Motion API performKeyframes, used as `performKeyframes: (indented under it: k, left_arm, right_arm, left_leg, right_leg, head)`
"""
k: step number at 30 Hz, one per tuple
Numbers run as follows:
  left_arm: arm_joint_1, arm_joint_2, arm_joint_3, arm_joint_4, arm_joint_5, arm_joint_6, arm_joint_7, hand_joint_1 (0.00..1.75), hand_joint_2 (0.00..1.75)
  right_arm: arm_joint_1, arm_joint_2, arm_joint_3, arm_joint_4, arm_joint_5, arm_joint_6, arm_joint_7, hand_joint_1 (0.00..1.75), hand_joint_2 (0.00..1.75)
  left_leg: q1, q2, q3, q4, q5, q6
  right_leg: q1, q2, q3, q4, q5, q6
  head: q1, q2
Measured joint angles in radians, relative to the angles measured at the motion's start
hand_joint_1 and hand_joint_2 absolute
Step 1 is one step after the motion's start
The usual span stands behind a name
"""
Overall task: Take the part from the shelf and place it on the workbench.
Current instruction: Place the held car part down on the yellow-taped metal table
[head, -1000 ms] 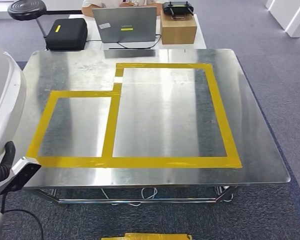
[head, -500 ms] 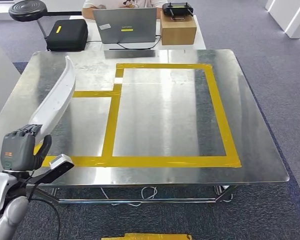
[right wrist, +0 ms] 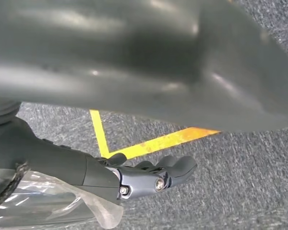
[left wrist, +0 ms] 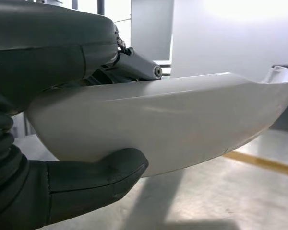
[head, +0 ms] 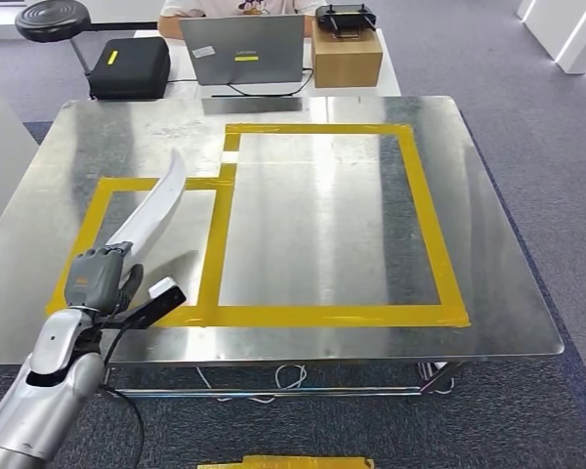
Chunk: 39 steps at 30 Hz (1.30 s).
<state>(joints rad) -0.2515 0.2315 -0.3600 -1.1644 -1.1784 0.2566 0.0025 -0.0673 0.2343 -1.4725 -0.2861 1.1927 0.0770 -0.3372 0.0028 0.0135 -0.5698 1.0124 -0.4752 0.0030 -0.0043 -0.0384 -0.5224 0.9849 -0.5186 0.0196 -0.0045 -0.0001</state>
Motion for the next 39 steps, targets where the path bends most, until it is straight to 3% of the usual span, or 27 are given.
performKeyframes:
  k: [12, 16, 20, 24, 39]
  left_arm:
    - [-0.068, -0.009, 0.000, 0.187, -0.099, -0.028, 0.079, 1.43, 1.75]
    - [-0.075, -0.009, 0.001, 0.212, -0.114, -0.028, 0.077, 0.00, 1.75]
    - [-0.074, -0.009, 0.003, 0.217, -0.118, -0.027, 0.061, 0.00, 1.75]
    - [-0.073, -0.010, 0.008, 0.217, -0.101, -0.029, 0.044, 0.00, 0.00]
    - [-0.059, -0.022, 0.031, 0.166, -0.077, 0.015, 0.028, 0.00, 0.00]
  right_arm:
    - [0.000, -0.013, 0.007, 0.020, 0.001, 0.004, -0.001, 0.00, 0.00]
    - [0.000, -0.013, 0.012, 0.021, 0.000, 0.007, -0.001, 0.00, 0.00]
    - [0.000, -0.014, 0.014, 0.021, -0.004, 0.009, -0.002, 0.00, 0.00]
    - [0.000, -0.014, 0.018, 0.021, -0.007, 0.010, -0.004, 0.00, 0.00]
    - [0.001, -0.014, 0.024, 0.021, -0.023, 0.010, -0.008, 0.00, 0.00]
  left_leg:
    - [0.000, 0.000, 0.000, 0.000, 0.000, 0.000]
    - [0.000, 0.000, 0.000, 0.000, 0.000, 0.000]
    - [0.000, 0.000, 0.000, 0.000, 0.000, 0.000]
    - [0.000, 0.000, 0.000, 0.000, 0.000, 0.000]
    - [0.000, 0.000, 0.000, 0.000, 0.000, 0.000]
  right_leg:
    - [0.000, 0.000, 0.000, 0.000, 0.000, 0.000]
    - [0.000, 0.000, 0.000, 0.000, 0.000, 0.000]
    - [0.000, 0.000, 0.000, 0.000, 0.000, 0.000]
    - [0.000, 0.000, 0.000, 0.000, 0.000, 0.000]
    - [0.000, 0.000, 0.000, 0.000, 0.000, 0.000]
  head:
    - [0.000, 0.000]
    - [0.000, 0.000]
    - [0.000, 0.000]
    - [0.000, 0.000]
    - [0.000, 0.000]
